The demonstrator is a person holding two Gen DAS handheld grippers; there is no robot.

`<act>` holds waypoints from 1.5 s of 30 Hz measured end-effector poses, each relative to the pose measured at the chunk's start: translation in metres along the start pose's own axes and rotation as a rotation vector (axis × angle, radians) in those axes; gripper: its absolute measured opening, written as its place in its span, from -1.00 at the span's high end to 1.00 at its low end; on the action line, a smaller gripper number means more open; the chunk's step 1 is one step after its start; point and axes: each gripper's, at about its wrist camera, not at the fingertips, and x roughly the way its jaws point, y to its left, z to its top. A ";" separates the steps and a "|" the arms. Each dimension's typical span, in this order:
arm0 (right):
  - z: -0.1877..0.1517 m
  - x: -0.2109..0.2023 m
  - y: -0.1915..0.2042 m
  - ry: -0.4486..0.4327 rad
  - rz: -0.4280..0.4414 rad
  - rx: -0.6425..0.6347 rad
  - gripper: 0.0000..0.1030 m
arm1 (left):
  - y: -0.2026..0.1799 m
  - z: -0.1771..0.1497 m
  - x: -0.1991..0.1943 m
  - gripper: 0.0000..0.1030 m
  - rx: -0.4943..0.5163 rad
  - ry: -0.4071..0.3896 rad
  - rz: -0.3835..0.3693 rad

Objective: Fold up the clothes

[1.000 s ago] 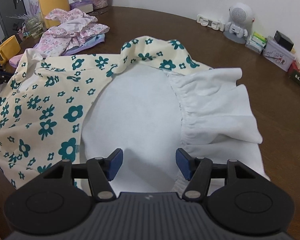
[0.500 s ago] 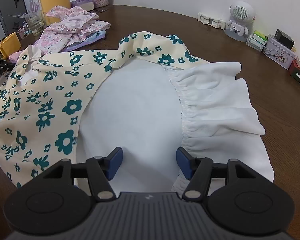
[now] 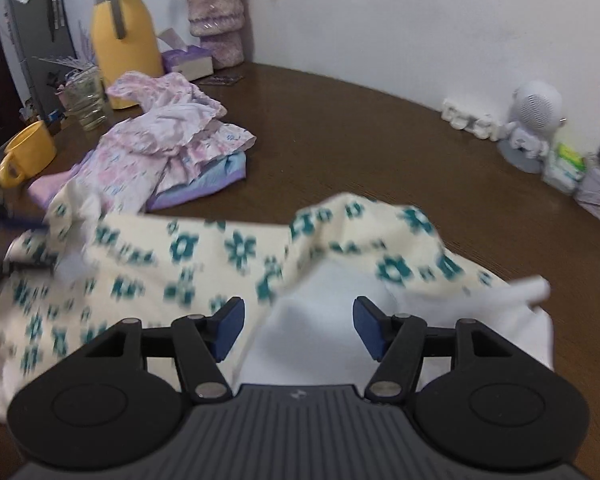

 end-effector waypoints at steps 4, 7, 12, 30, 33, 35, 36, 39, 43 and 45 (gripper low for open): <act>0.024 0.041 -0.002 0.042 -0.016 0.057 -0.17 | 0.012 0.012 0.024 0.04 -0.182 0.039 -0.049; 0.030 0.060 -0.007 0.064 0.002 0.100 -0.14 | 0.025 0.019 0.036 0.04 -0.288 0.040 -0.053; 0.031 0.073 -0.012 0.067 0.022 0.120 0.79 | 0.041 0.024 0.050 0.99 -0.365 0.030 0.001; -0.004 -0.023 -0.013 -0.074 0.050 0.020 -0.32 | -0.006 -0.011 -0.024 -0.52 0.076 -0.126 0.279; -0.044 -0.067 0.008 -0.058 0.048 -0.121 -0.41 | -0.023 -0.045 -0.061 -0.54 0.167 -0.140 0.276; -0.075 -0.086 0.025 -0.028 0.040 -0.197 -0.42 | -0.034 -0.066 -0.078 -0.54 0.193 -0.127 0.240; -0.090 -0.092 0.032 -0.011 0.032 -0.223 -0.42 | -0.040 -0.076 -0.087 -0.54 0.205 -0.121 0.223; -0.123 -0.105 0.047 0.034 0.019 -0.273 -0.41 | -0.063 -0.100 -0.102 -0.43 0.243 -0.108 0.139; -0.150 -0.106 0.056 0.077 0.010 -0.297 -0.34 | -0.090 -0.107 -0.092 0.06 0.252 -0.070 0.024; -0.156 -0.102 0.056 0.089 -0.008 -0.291 -0.32 | -0.099 -0.103 -0.078 0.29 0.217 -0.030 -0.013</act>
